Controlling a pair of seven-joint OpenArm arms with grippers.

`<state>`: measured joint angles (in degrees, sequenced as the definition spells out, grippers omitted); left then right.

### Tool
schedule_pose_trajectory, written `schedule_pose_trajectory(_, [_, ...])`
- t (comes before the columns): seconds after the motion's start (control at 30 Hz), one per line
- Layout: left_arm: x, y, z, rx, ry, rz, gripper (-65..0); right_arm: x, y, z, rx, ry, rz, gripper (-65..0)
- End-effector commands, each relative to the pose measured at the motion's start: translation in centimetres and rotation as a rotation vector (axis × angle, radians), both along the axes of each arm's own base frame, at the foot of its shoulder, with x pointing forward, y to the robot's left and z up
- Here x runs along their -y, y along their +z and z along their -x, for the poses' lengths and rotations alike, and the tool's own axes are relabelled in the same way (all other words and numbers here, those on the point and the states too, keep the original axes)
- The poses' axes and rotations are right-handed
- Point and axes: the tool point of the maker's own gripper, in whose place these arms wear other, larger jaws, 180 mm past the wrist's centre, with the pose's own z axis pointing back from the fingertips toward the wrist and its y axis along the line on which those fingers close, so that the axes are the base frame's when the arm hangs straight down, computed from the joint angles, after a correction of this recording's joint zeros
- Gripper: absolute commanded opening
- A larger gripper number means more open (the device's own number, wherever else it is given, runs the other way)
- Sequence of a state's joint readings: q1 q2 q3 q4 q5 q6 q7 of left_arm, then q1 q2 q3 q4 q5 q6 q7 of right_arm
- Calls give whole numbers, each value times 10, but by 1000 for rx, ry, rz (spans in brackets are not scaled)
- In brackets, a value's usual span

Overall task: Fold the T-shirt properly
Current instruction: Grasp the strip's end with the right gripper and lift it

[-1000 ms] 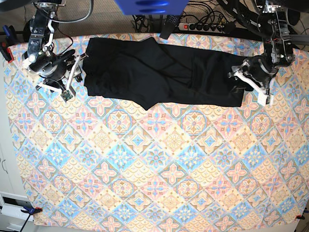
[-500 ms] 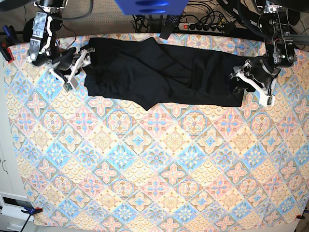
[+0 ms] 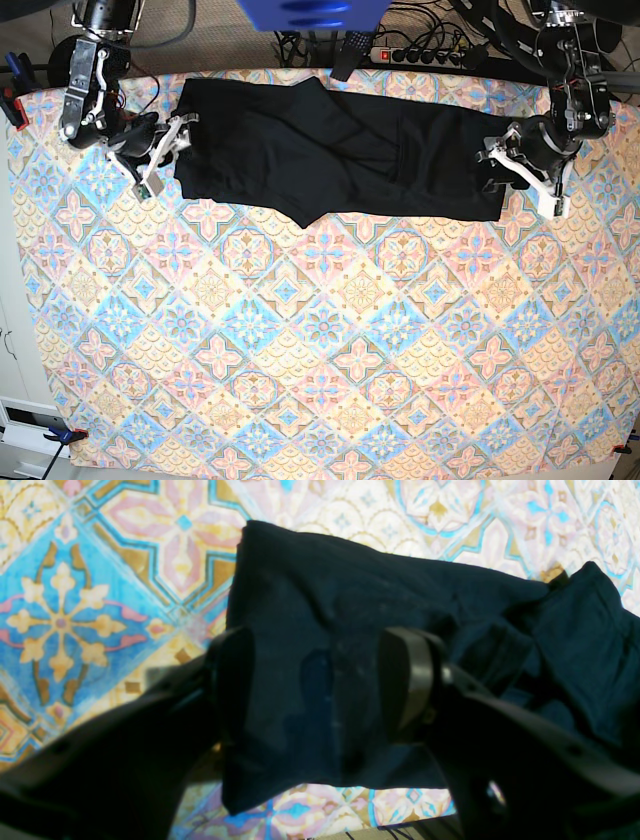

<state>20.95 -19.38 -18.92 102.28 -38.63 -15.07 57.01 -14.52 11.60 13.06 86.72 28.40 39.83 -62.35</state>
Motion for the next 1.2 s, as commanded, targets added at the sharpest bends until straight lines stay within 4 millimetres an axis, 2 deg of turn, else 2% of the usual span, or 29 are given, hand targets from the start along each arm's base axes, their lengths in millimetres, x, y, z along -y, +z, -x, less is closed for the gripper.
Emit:
schedule_pose_trajectory(0.0, [-2,10,-7,39,-7,-6,-267,0,6,-10,35,-15,-31,-199])
schedule_pose_trajectory(0.17, [-3,11,-7,40,-4,-7,-267,-5,-10,3,-27,-63,-109,-199])
schedule_pose_trajectory(0.37, [-2,10,-7,40,-7,-7,-267,-6,-11,5,-36,-58,-113,-199])
schedule_pose_trajectory(0.57, [-3,11,-7,41,-5,-8,-267,-39,-18,18,-78,47,-139,-201])
schedule_pose_trajectory(0.63, [-3,11,-7,41,-5,-8,-267,-48,-23,32,-109,75,-147,-201])
schedule_pose_trajectory(0.7, [-4,11,-7,42,-3,-8,-267,-51,-24,38,-118,82,-149,-201])
schedule_pose_trajectory(0.87, [-4,11,-8,44,-3,-7,-267,-51,-21,35,-103,77,-155,-214])
schedule_pose_trajectory(0.93, [-4,11,-8,44,-3,-7,-267,-51,-21,33,-100,75,-155,-285])
schedule_pose_trajectory(1.03, [-4,11,-8,44,-3,-7,-267,-49,-19,29,-90,71,-154,-487])
schedule_pose_trajectory(1.1, [-4,11,-8,44,-3,-7,-267,-41,-13,9,-50,43,-147,-625])
schedule_pose_trajectory(1.17, [-4,12,-8,46,-3,-5,-267,-34,-7,-7,-15,25,-140,-650])
